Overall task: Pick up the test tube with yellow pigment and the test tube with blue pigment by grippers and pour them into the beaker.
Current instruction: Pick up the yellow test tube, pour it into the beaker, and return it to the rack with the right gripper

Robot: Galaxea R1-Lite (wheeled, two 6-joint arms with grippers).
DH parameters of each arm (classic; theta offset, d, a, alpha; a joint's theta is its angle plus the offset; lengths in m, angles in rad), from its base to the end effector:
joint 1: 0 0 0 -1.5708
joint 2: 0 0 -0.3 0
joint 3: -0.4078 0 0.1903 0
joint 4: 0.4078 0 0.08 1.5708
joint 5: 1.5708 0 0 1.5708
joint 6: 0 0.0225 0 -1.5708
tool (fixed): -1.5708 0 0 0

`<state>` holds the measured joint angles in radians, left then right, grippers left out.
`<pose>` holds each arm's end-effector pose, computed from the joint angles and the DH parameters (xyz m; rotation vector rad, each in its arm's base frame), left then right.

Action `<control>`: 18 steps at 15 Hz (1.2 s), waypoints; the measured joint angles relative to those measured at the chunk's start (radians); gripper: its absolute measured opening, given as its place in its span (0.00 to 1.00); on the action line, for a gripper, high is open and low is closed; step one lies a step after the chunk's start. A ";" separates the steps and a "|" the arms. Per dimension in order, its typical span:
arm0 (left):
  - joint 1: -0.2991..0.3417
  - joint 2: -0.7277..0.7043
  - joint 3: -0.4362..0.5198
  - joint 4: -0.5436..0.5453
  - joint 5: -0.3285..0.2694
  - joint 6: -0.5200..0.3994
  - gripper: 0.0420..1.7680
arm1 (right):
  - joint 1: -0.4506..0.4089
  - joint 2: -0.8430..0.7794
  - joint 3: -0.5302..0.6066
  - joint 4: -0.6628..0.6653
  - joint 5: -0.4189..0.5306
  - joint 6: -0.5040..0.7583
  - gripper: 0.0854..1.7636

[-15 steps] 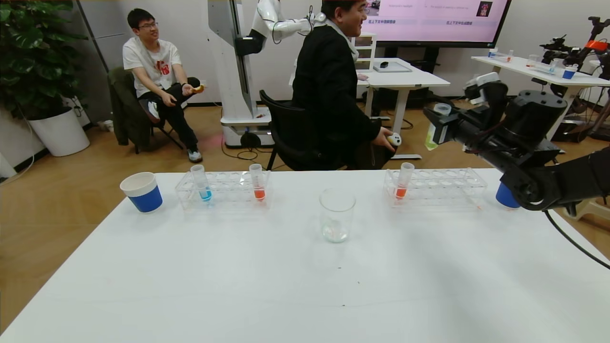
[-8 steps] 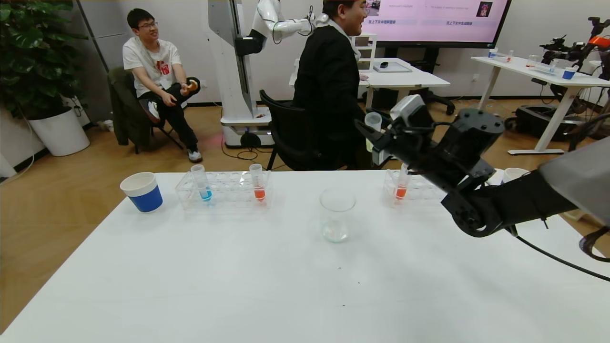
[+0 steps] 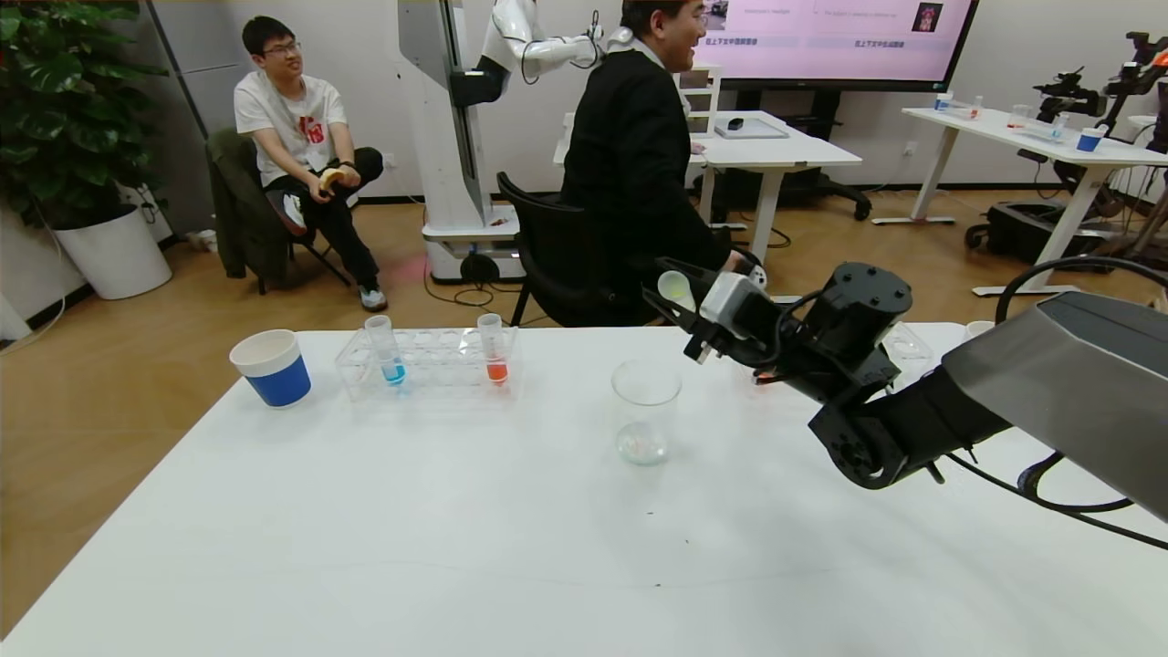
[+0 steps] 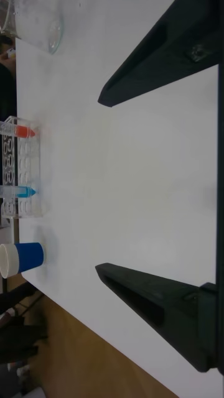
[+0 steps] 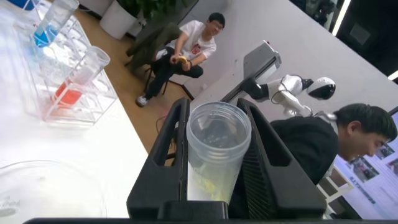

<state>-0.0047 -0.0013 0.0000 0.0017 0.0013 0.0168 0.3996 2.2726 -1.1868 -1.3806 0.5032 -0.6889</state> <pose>-0.0229 0.0001 0.0753 0.0168 0.0004 -0.0034 0.3986 0.1801 0.1387 -0.6516 -0.6009 0.7552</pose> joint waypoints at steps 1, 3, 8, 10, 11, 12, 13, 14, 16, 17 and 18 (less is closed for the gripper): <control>0.000 0.000 0.000 0.000 0.000 0.000 0.99 | 0.003 0.003 0.000 0.000 0.017 -0.031 0.25; 0.000 0.000 0.000 0.000 0.000 0.000 0.99 | 0.000 0.006 -0.009 0.001 0.067 -0.098 0.25; 0.000 0.000 0.000 0.000 0.000 0.000 0.99 | -0.029 0.031 -0.054 0.001 0.191 -0.282 0.25; 0.000 0.000 0.000 0.000 0.000 0.000 0.99 | -0.053 0.055 -0.101 0.000 0.225 -0.327 0.25; 0.000 0.000 0.000 0.000 0.000 0.000 0.99 | -0.056 0.065 -0.114 -0.003 0.230 -0.343 0.25; 0.000 0.000 0.000 0.000 0.000 0.000 0.99 | -0.057 0.072 -0.120 -0.007 0.232 -0.360 0.25; 0.000 0.000 0.000 0.000 0.000 0.000 0.99 | -0.057 0.077 -0.123 -0.010 0.233 -0.374 0.25; 0.000 0.000 0.000 0.000 0.000 0.000 0.99 | -0.054 0.083 -0.122 -0.015 0.234 -0.384 0.25; 0.000 0.000 0.000 0.000 0.000 0.000 0.99 | -0.048 0.093 -0.120 -0.042 0.253 -0.399 0.25; 0.000 0.000 0.000 0.000 0.000 0.000 0.99 | -0.046 0.098 -0.118 -0.054 0.258 -0.410 0.25; 0.000 0.000 0.000 0.000 0.000 0.000 0.99 | -0.045 0.101 -0.113 -0.063 0.260 -0.431 0.25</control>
<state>-0.0047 -0.0013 0.0000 0.0017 0.0013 0.0168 0.3545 2.3740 -1.3002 -1.4436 0.7634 -1.1200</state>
